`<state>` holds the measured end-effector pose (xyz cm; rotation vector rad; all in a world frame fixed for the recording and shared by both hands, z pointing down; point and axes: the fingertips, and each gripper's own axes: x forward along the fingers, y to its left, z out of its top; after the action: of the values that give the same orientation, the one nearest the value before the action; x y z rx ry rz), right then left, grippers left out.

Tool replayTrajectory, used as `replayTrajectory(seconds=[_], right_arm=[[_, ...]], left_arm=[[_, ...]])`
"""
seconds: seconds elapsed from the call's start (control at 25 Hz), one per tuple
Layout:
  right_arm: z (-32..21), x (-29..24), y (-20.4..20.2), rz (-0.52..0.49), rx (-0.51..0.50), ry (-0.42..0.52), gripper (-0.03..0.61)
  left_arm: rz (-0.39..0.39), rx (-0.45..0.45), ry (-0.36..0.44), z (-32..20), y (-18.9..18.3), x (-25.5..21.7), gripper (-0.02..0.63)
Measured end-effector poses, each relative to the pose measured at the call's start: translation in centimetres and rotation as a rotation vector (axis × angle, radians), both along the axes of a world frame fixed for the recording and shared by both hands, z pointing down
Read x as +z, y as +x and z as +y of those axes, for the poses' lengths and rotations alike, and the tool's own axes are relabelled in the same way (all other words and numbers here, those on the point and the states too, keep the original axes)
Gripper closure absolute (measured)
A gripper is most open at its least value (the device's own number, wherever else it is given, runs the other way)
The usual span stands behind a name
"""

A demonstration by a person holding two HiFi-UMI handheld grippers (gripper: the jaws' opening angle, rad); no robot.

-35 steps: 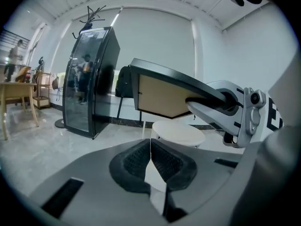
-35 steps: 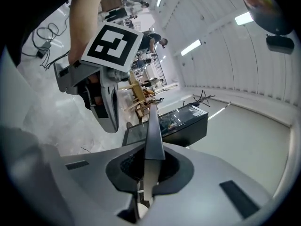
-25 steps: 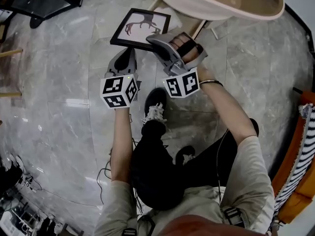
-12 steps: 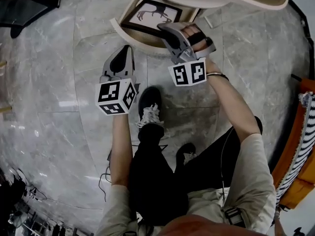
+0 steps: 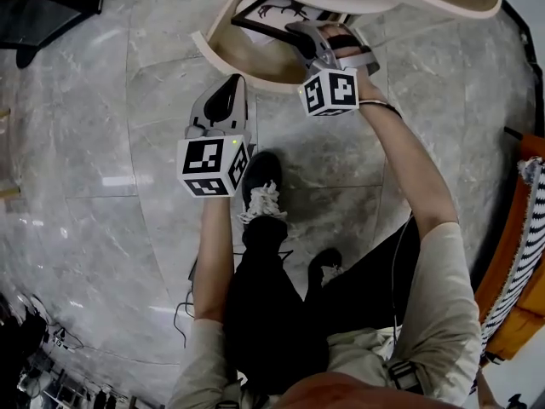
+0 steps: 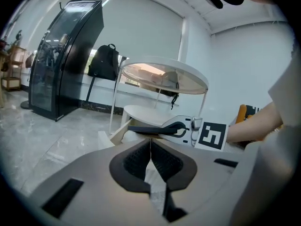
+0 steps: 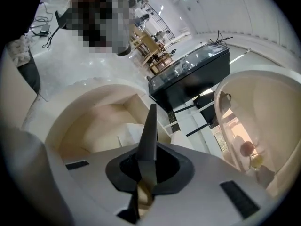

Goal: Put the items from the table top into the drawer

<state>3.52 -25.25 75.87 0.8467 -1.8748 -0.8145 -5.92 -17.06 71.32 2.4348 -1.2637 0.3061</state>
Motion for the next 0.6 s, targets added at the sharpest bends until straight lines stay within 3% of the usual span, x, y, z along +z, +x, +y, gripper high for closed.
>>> replayTrajectory(seconds=[0.32,0.6], right_arm=[[-1.1,2.0,-0.7,-0.006,-0.013,-0.103,0.535],[0.1,2.8,-0.6,-0.152,-0.017,-0.328,0.425]], left_arm=[[-0.027,0.068,-0.026,1.3,2.1,1.5,0.592],[-0.021,0.079,-0.036,1.6,2.2,1.6,0.592]])
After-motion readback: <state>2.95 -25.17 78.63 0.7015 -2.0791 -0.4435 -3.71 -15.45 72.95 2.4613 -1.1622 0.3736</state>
